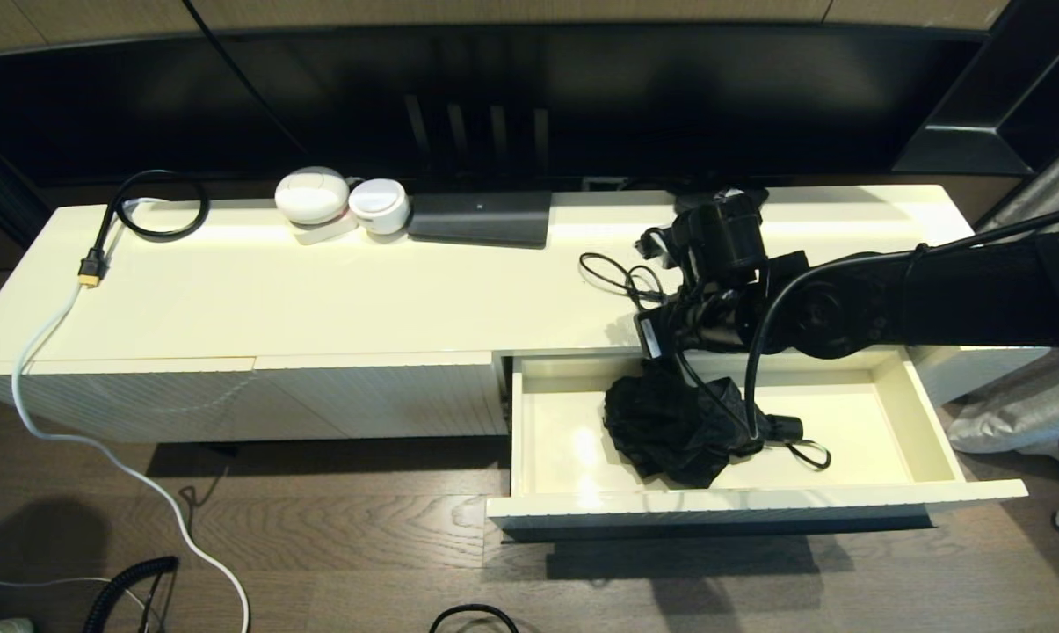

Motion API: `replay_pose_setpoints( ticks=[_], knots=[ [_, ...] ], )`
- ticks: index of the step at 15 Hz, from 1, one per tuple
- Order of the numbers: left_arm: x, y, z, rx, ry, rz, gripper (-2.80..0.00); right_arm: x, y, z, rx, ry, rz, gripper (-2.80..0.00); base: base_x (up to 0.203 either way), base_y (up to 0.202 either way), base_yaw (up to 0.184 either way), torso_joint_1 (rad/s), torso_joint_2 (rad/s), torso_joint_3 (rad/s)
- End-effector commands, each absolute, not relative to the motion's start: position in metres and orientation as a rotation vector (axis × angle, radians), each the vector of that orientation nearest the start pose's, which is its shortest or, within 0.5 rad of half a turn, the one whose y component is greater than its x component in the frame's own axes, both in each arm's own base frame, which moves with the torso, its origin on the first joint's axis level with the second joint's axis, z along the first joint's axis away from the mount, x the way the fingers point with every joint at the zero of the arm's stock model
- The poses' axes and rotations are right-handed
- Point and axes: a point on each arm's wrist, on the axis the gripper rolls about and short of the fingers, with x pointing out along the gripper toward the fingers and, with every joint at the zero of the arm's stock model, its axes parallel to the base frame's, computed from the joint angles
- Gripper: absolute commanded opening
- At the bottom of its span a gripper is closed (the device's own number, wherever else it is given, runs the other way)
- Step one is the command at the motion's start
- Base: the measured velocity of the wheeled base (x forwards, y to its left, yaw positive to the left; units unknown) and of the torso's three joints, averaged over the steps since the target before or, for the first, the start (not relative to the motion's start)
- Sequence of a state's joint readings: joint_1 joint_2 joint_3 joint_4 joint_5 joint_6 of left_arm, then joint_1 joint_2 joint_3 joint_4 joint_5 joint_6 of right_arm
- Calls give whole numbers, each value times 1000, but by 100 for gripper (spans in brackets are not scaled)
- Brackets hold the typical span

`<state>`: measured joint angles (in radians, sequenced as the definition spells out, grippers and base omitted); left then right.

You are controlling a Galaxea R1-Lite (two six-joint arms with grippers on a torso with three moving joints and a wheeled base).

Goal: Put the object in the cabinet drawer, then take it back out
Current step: Put the data cable in the drawer

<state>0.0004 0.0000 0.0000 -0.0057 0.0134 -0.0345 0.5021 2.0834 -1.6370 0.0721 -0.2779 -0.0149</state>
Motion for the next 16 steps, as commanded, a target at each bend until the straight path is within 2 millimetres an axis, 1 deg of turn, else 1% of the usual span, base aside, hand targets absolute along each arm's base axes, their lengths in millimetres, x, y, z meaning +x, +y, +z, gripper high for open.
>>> replay_pose_setpoints(
  ticks=[1, 7, 11, 14, 16],
  knots=[
    [-23, 0, 76, -35, -5, 14, -280, 375, 200, 205, -213, 479, 225, -280, 0, 0, 0, 0, 0, 0],
    [-23, 0, 76, -35, -6, 14, -280, 373, 200, 212, -205, 460, 227, -280, 0, 0, 0, 0, 0, 0],
    [-23, 0, 76, -35, -5, 15, -280, 364, 195, 233, -196, 407, 222, -280, 0, 0, 0, 0, 0, 0],
    [-23, 0, 76, -35, -5, 15, -280, 363, 194, 233, -198, 409, 218, -280, 0, 0, 0, 0, 0, 0],
    [-23, 0, 76, -35, -5, 15, -280, 366, 196, 225, -207, 425, 194, -280, 0, 0, 0, 0, 0, 0]
  ],
)
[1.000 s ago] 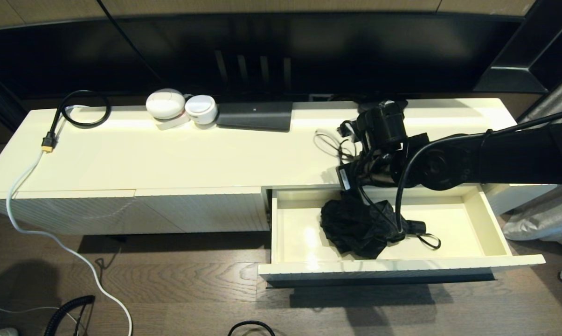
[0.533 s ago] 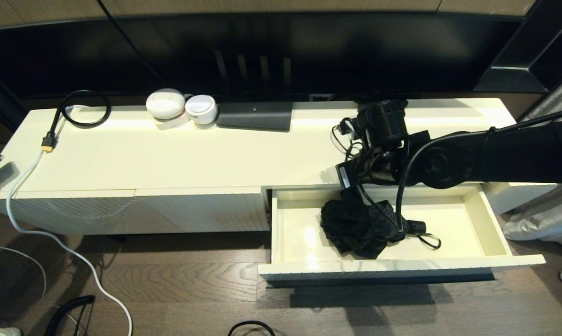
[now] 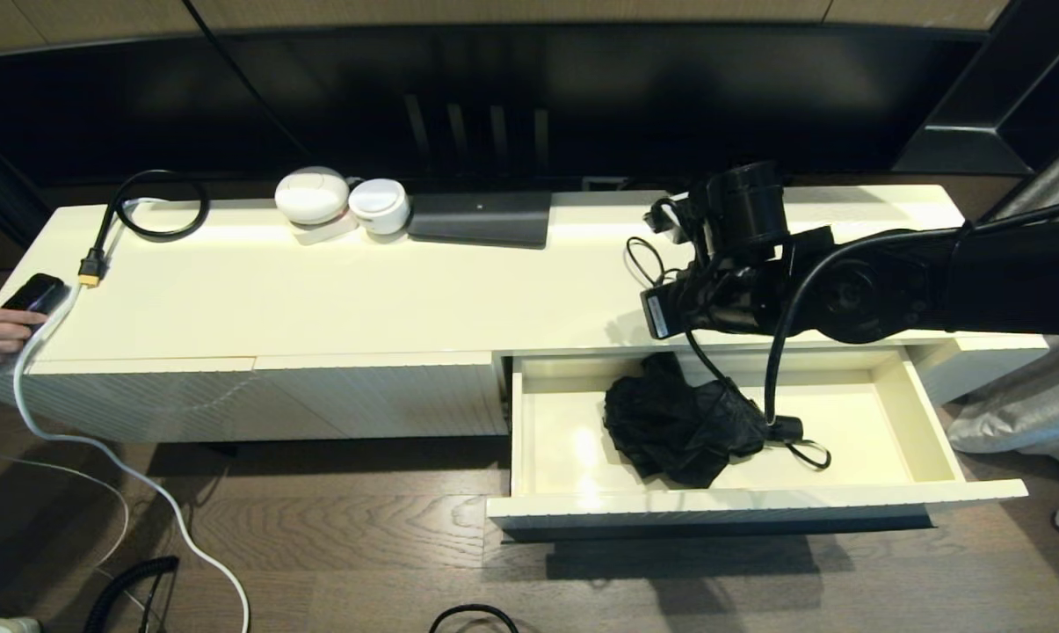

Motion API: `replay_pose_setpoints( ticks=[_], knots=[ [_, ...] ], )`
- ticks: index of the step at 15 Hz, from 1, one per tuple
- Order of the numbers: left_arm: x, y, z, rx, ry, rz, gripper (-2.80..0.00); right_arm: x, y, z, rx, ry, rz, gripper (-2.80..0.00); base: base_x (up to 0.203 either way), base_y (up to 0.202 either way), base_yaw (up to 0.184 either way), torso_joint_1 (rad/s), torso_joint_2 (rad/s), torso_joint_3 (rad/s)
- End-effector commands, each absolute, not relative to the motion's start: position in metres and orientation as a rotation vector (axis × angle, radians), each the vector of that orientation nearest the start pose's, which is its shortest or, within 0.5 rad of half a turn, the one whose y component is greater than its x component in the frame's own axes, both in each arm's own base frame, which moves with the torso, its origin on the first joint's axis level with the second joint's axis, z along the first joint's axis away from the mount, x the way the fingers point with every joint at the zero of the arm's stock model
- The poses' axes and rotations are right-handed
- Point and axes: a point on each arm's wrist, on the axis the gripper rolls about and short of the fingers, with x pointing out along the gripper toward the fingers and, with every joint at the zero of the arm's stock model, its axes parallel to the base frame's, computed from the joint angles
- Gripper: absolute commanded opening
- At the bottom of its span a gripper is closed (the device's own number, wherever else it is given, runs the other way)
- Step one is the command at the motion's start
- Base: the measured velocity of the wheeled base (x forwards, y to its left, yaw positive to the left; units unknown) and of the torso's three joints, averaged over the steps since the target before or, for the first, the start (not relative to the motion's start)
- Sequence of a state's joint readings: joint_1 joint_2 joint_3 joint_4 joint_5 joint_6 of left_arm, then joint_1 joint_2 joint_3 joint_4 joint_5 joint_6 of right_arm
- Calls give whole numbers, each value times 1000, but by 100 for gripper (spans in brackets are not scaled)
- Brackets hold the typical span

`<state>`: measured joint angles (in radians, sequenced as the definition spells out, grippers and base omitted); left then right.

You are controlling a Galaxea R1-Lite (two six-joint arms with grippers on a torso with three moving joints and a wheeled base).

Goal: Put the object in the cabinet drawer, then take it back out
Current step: Put the data cable in the drawer

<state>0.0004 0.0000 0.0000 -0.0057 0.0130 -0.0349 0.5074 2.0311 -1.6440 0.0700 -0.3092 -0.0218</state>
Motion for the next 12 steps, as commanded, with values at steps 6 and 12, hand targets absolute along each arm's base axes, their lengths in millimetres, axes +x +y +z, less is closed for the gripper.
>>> replay_pose_setpoints(
  ticks=[6, 12],
  knots=[
    [-23, 0, 76, -35, -6, 14, -280, 370, 193, 222, -227, 422, 172, 0, 0, 0, 0, 0, 0, 0],
    [-23, 0, 76, -35, -6, 15, -280, 391, 188, 208, -220, 371, 142, 0, 0, 0, 0, 0, 0, 0]
  ],
)
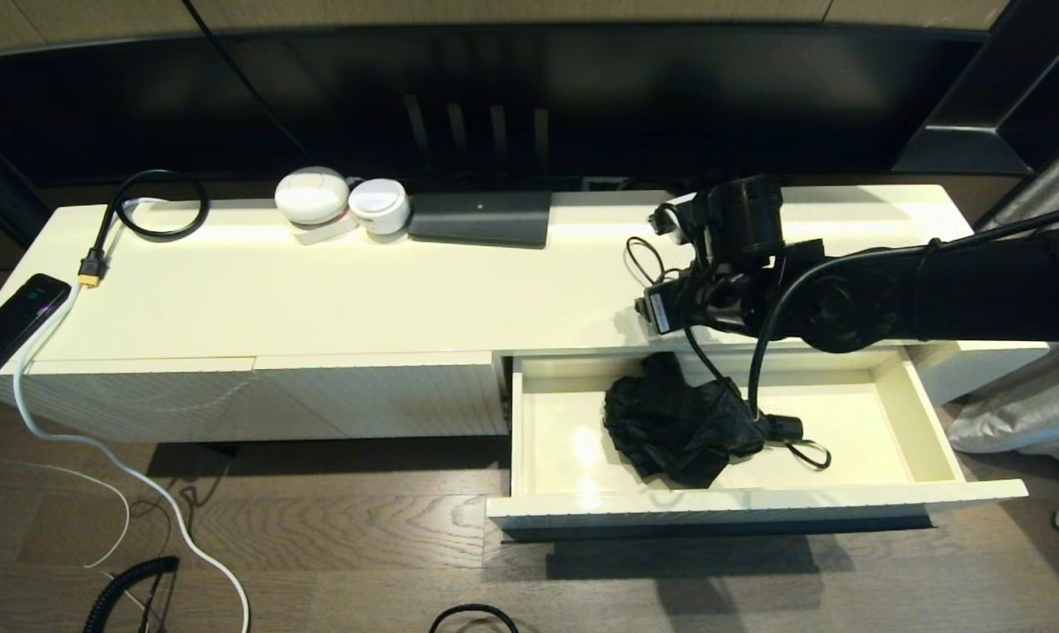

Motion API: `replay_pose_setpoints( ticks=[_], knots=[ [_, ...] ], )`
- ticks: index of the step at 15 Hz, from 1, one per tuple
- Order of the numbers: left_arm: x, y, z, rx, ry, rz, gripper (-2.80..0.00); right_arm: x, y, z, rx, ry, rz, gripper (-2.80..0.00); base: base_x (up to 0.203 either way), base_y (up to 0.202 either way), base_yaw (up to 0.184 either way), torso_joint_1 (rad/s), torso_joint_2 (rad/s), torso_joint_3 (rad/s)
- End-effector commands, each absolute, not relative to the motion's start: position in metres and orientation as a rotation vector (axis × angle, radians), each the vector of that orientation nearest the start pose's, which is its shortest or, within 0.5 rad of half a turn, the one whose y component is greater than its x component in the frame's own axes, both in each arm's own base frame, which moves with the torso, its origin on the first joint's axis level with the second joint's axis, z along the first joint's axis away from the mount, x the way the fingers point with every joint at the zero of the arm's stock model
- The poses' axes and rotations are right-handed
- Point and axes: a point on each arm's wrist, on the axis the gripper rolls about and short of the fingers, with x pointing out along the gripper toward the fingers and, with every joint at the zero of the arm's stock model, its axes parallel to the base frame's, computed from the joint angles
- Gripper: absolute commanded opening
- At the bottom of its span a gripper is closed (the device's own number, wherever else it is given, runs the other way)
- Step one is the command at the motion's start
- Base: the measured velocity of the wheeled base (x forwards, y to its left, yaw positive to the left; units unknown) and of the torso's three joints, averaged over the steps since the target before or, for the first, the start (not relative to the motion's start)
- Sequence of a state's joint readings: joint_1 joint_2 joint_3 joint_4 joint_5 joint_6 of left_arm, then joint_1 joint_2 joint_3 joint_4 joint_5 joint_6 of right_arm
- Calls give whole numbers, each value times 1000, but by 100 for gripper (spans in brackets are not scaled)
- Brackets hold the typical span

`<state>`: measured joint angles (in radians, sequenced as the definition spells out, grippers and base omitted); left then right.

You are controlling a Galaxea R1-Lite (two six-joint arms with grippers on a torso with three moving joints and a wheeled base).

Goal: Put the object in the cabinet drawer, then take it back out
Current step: Put the data cable in the drawer

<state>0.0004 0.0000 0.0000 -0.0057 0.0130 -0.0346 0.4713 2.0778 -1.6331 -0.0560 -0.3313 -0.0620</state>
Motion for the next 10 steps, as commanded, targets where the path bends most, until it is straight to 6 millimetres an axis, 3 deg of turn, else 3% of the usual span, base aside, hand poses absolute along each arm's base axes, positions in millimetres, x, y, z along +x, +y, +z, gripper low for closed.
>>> replay_pose_setpoints(
  ticks=[1, 10],
  knots=[
    [-23, 0, 76, -35, -6, 15, -280, 395, 185, 206, -217, 366, 133, 0, 0, 0, 0, 0, 0, 0],
    [-23, 0, 76, -35, -5, 14, -280, 406, 183, 204, -202, 341, 132, 0, 0, 0, 0, 0, 0, 0]
  ],
)
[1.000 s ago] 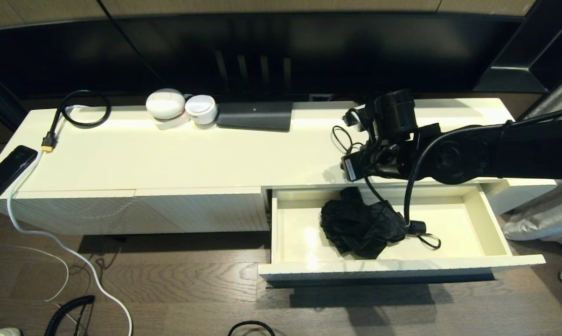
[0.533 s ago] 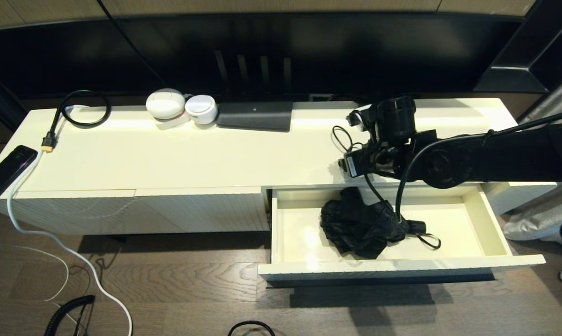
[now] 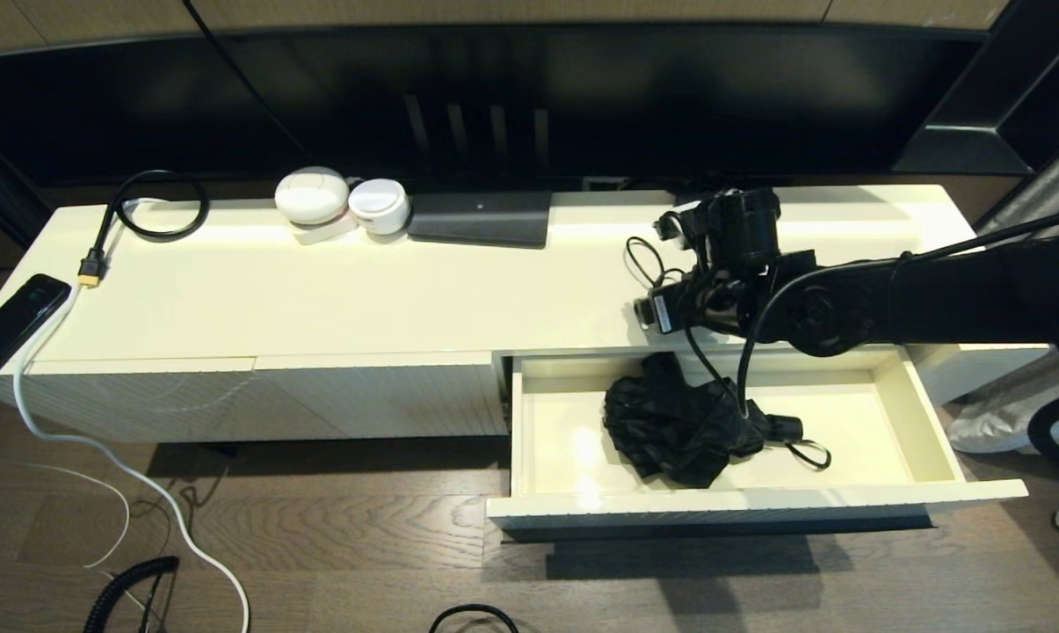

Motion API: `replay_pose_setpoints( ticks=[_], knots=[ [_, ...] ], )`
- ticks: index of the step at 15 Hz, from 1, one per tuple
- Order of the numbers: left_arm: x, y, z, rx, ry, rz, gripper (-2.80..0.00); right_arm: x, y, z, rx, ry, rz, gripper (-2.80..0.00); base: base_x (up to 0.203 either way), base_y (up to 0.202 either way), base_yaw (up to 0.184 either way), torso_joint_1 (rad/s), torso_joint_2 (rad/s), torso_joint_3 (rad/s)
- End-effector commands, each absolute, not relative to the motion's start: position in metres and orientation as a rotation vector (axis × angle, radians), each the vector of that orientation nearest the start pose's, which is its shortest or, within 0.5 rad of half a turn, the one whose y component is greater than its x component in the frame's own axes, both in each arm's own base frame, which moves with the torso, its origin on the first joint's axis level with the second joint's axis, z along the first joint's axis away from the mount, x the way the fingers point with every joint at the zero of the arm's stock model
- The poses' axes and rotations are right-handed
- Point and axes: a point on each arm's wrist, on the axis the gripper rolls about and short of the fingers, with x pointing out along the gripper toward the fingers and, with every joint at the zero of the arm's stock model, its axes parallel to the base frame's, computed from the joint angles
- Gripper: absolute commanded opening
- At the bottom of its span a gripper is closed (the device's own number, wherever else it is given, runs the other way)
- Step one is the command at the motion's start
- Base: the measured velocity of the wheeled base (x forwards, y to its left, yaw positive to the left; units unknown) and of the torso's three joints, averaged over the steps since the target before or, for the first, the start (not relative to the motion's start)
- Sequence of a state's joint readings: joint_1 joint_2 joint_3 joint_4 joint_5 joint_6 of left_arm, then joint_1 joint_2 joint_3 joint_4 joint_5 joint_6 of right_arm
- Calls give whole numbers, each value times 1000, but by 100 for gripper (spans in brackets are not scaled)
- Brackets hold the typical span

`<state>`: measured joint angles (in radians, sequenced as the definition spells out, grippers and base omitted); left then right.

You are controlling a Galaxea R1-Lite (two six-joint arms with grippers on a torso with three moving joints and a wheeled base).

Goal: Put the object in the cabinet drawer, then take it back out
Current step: Put the data cable in the drawer

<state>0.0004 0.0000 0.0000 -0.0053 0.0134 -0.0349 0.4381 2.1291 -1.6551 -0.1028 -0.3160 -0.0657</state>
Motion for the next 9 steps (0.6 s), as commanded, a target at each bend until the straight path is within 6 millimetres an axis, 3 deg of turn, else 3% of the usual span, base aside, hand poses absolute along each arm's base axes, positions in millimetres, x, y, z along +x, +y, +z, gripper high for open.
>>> replay_pose_setpoints(
  ticks=[1, 3, 4, 9],
  knots=[
    [-23, 0, 76, -35, -6, 14, -280, 407, 183, 203, -203, 343, 133, 0, 0, 0, 0, 0, 0, 0],
    [-23, 0, 76, -35, -6, 15, -280, 408, 184, 201, -204, 347, 134, 0, 0, 0, 0, 0, 0, 0],
    [-23, 0, 76, -35, -5, 15, -280, 407, 184, 201, -205, 348, 134, -280, 0, 0, 0, 0, 0, 0],
    [-23, 0, 76, -35, -6, 15, -280, 407, 184, 198, -207, 364, 137, -280, 0, 0, 0, 0, 0, 0]
  ],
)
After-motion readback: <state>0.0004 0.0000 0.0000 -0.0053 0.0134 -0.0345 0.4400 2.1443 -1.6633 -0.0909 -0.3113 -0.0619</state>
